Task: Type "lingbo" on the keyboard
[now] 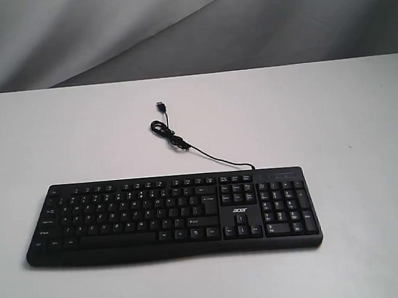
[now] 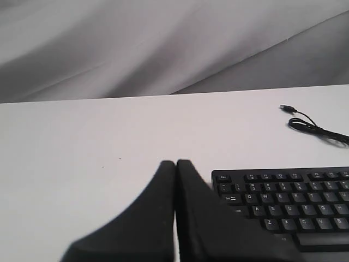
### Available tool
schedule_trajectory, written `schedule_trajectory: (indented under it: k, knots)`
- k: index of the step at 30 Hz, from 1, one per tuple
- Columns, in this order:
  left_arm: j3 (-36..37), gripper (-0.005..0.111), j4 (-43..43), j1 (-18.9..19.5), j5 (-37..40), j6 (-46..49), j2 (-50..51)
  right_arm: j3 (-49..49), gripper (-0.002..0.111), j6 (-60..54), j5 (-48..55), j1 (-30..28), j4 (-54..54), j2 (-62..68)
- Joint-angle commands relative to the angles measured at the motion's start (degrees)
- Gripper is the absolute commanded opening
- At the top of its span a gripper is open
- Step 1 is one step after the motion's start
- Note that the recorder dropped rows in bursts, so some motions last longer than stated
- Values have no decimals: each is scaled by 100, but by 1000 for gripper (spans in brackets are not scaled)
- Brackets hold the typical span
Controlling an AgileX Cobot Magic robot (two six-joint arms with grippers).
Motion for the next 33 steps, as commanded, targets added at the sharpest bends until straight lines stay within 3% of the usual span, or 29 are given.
schedule_trajectory:
  k: [1,18,24,33]
  knots:
    - [28,1,-21,6,-41,-12,-21,22,0,-42,-10,-47,-15,-37]
    - [28,1,-21,6,-41,-12,-21,22,0,-67,-120,-47,-150,-37]
    - [28,1,-21,6,-41,-12,-21,22,0,-67,-2316,-47,-42,-37]
    - [28,1,-21,6,-41,-12,-21,22,0,28,-4371,-47,-42,-37]
